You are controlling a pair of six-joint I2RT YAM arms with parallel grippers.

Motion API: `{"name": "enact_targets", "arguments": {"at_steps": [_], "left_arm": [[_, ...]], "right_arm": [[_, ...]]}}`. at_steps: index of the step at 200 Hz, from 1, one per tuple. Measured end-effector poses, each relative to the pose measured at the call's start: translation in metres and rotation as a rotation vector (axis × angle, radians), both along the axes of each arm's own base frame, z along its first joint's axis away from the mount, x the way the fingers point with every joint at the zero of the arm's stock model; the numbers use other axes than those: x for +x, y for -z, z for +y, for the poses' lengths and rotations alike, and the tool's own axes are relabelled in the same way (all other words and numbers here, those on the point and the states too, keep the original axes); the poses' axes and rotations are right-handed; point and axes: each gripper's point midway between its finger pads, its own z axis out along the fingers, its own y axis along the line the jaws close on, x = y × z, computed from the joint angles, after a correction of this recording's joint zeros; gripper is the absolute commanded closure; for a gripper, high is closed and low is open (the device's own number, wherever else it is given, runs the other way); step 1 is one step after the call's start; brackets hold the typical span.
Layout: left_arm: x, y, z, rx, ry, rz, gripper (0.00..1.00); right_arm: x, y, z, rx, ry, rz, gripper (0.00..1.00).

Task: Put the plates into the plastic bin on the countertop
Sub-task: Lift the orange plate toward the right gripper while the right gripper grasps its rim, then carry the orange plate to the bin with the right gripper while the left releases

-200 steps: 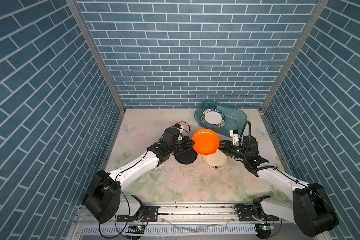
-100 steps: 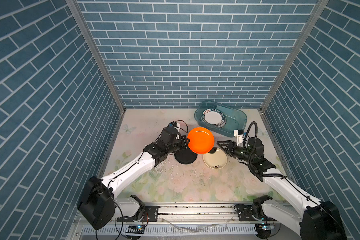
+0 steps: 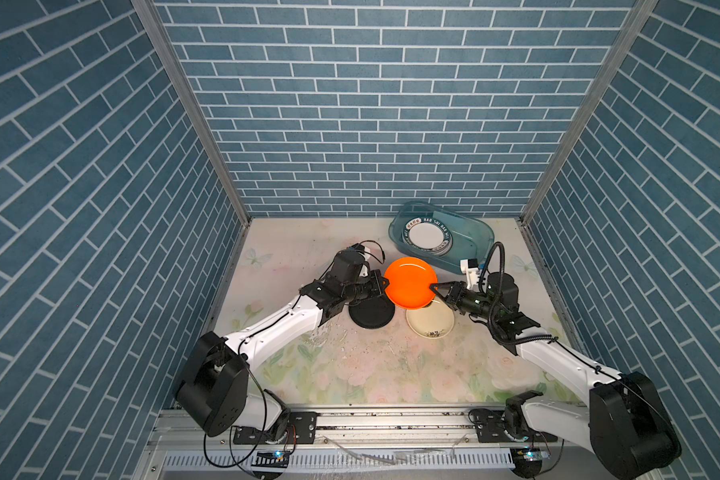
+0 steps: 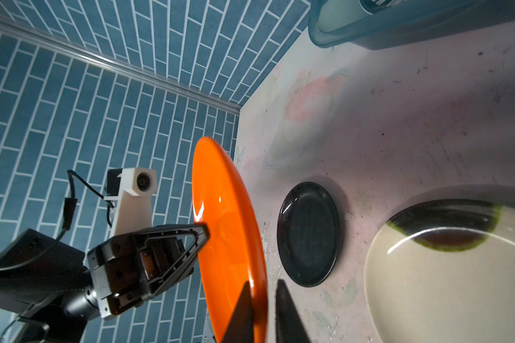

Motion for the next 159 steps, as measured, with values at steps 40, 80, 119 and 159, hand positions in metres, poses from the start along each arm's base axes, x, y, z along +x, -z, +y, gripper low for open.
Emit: {"name": "enact_targets", "arguments": {"at_steps": [40, 80, 119, 159], "left_arm": [[-0.001, -0.007, -0.003, -0.008, 0.015, -0.03, 0.33], [-0.002, -0.007, 0.005, 0.031, 0.007, -0.044, 0.01], [-0.002, -0.033, 0.03, 0.09, -0.052, -0.168, 0.0], [-0.002, -0.053, 0.06, 0.152, -0.121, -0.273, 0.0]], "right_arm": [[0.001, 0.011, -0.003, -0.027, 0.019, 0.032, 1.0], [0.008, 0.014, -0.009, -0.095, 0.059, 0.059, 1.0], [0.035, -0.012, -0.021, -0.193, 0.122, 0.009, 1.0], [0.073, -0.018, -0.045, -0.264, 0.207, 0.023, 1.0]]}}
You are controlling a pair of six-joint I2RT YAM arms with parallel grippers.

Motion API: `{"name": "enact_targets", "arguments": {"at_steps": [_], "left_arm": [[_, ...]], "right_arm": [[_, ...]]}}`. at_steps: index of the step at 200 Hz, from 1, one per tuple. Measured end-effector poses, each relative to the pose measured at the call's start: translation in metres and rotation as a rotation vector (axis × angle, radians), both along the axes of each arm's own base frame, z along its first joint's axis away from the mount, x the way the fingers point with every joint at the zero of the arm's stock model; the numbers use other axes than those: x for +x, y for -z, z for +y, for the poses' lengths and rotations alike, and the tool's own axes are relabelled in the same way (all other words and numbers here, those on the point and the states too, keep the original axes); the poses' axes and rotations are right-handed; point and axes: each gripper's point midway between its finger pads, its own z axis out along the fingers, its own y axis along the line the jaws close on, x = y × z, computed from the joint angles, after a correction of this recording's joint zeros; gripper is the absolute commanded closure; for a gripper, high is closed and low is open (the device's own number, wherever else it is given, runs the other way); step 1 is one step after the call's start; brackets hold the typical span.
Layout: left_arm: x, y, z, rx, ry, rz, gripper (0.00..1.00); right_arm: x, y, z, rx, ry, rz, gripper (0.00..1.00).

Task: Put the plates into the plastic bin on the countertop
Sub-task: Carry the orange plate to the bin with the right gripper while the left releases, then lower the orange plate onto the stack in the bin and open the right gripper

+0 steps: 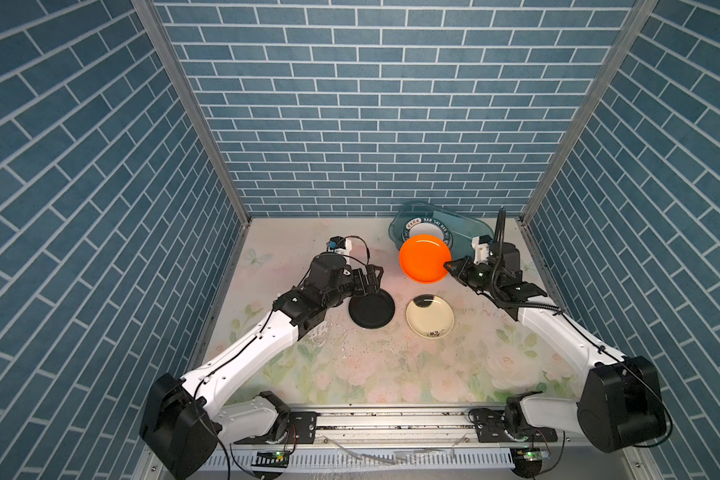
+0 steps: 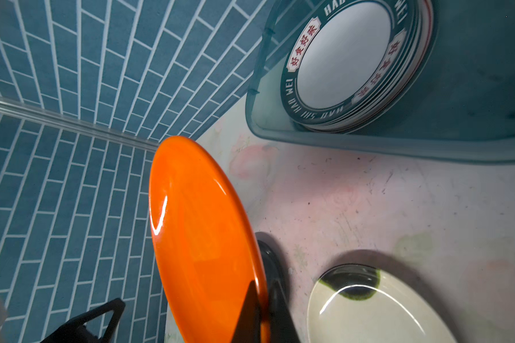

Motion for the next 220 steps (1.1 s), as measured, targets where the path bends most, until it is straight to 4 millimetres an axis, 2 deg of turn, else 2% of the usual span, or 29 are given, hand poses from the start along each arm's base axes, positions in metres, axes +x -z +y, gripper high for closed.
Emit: {"name": "enact_targets", "arguments": {"at_steps": [24, 69, 101, 132, 176, 220], "left_arm": [[-0.002, 0.003, 0.013, 0.044, -0.032, -0.025, 0.0], [-0.01, 0.029, 0.035, 0.107, -0.075, -0.02, 0.01], [-0.008, 0.036, 0.047, 0.143, -0.109, -0.029, 0.0], [-0.008, 0.041, 0.053, 0.171, -0.122, -0.039, 0.0], [-0.005, 0.041, 0.057, 0.194, -0.134, -0.052, 0.0], [-0.003, 0.045, 0.059, 0.216, -0.141, -0.053, 0.0]], "right_arm": [[0.025, 0.002, -0.012, -0.04, 0.043, 0.021, 1.0], [0.083, 0.0, -0.028, -0.107, 0.105, 0.035, 1.0], [0.127, 0.001, -0.029, -0.135, 0.119, 0.04, 1.0], [0.162, 0.012, -0.026, -0.152, 0.119, 0.065, 1.0], [0.19, 0.033, -0.026, -0.189, 0.135, 0.127, 1.0], [0.202, 0.061, -0.024, -0.206, 0.129, 0.191, 1.0]]}}
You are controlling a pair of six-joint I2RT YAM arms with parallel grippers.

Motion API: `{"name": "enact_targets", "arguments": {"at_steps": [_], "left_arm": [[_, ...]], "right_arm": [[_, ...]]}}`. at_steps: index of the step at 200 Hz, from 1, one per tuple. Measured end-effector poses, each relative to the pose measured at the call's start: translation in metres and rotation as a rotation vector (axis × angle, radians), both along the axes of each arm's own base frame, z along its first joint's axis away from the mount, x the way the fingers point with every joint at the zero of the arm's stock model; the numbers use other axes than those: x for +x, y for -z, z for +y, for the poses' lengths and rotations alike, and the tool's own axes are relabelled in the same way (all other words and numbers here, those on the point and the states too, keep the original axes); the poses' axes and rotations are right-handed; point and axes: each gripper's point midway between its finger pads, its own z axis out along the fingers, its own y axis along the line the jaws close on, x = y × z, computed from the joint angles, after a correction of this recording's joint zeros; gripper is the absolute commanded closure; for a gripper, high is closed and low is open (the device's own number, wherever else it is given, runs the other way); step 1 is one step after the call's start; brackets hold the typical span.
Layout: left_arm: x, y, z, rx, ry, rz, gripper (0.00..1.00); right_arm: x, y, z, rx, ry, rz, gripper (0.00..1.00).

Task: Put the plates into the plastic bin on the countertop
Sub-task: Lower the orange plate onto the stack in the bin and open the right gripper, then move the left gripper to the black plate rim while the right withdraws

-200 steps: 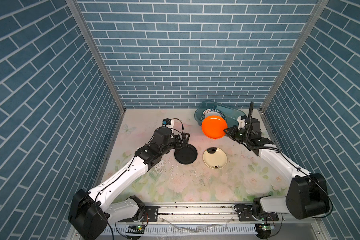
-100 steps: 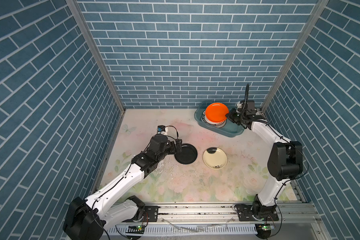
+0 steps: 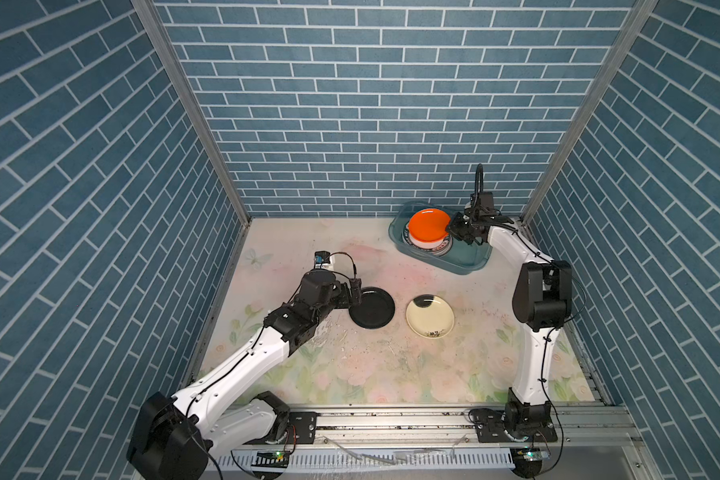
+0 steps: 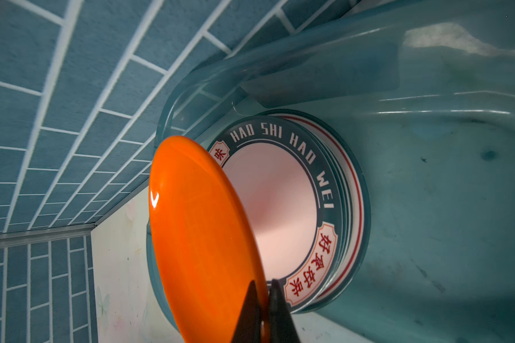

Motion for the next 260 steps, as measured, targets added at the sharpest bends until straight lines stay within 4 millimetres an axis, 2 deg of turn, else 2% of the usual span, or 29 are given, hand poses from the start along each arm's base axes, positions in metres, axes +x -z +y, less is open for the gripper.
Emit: {"name": "enact_targets", "arguments": {"at_steps": [38, 58, 72, 91, 108, 145, 161, 174, 204, 217, 238, 260], "left_arm": [[0.004, 0.012, 0.002, 0.042, -0.008, 0.018, 0.0], [0.005, 0.014, 0.003, 0.055, -0.01, 0.02, 0.0], [0.005, 0.014, 0.003, 0.06, -0.011, 0.019, 0.0], [0.005, 0.015, 0.004, 0.07, -0.011, 0.019, 0.0], [0.005, 0.016, 0.005, 0.077, -0.012, 0.02, 0.01], [0.008, 0.023, 0.008, 0.074, -0.014, 0.043, 0.0], [0.013, 0.036, 0.011, 0.06, -0.022, 0.092, 0.01], [0.016, 0.048, 0.015, 0.04, -0.032, 0.136, 0.0], [0.022, 0.07, 0.02, -0.036, -0.046, 0.219, 0.01], [0.024, 0.079, 0.023, -0.076, -0.055, 0.253, 0.0], [0.025, 0.091, 0.028, -0.13, -0.07, 0.294, 0.01], [0.021, 0.102, 0.027, -0.168, -0.064, 0.325, 0.02]], "right_arm": [[0.017, 0.035, 0.007, 0.003, -0.017, 0.061, 1.0], [0.021, 0.045, 0.01, 0.005, -0.028, 0.09, 0.73], [0.022, 0.046, 0.011, 0.001, -0.04, 0.093, 0.47], [0.022, 0.041, 0.012, 0.0, -0.055, 0.087, 0.25], [0.022, 0.037, 0.014, -0.004, -0.077, 0.077, 0.14], [0.012, 0.026, 0.001, -0.1, -0.094, 0.071, 0.08], [-0.003, 0.009, -0.006, -0.145, -0.105, 0.057, 0.07], [-0.022, -0.014, -0.011, -0.16, -0.116, 0.028, 0.07], [-0.076, -0.08, -0.011, -0.114, -0.157, -0.088, 0.07], [-0.102, -0.1, -0.008, -0.074, -0.186, -0.139, 0.08], [-0.143, -0.108, -0.005, -0.021, -0.224, -0.171, 0.08], [-0.18, -0.098, -0.004, 0.023, -0.253, -0.159, 0.08]]}}
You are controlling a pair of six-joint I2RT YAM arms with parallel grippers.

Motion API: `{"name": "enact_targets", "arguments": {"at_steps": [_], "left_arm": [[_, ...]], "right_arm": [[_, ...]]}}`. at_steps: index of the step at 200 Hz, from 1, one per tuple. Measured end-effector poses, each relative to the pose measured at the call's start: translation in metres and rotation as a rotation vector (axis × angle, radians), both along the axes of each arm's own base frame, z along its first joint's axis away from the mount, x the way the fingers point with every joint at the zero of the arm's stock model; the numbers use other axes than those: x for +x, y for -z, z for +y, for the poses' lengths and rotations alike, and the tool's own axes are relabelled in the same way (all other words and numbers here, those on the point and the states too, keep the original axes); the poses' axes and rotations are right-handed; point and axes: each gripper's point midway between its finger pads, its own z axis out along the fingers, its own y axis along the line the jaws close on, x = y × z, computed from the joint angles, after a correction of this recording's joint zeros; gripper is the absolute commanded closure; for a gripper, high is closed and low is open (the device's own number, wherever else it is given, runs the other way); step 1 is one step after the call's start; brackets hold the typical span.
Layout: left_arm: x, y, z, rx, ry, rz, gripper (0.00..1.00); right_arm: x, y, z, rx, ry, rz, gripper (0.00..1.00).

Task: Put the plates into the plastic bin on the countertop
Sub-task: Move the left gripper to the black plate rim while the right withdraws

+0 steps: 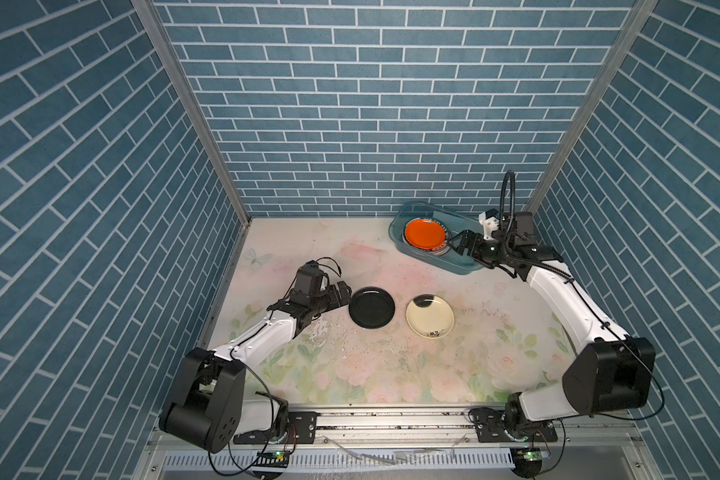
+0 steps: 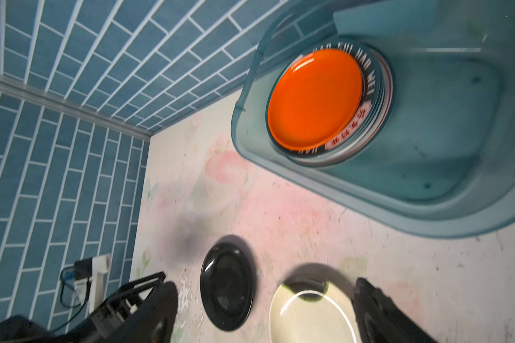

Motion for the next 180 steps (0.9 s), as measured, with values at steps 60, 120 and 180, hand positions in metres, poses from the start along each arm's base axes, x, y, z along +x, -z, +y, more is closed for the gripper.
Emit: {"name": "enact_targets", "arguments": {"at_steps": [60, 120, 180], "left_arm": [[0.006, 0.009, -0.007, -0.123, 0.002, 0.029, 0.18], [0.001, 0.036, -0.01, -0.156, -0.008, 0.098, 0.28], [-0.003, 0.067, -0.018, -0.205, 0.006, 0.173, 0.51]], "right_arm": [[-0.089, 0.03, 0.002, 0.15, -0.019, 0.034, 0.03], [-0.105, 0.044, -0.002, 0.177, 0.012, 0.04, 0.04], [-0.107, 0.062, -0.005, 0.19, 0.054, 0.084, 0.05]]}}
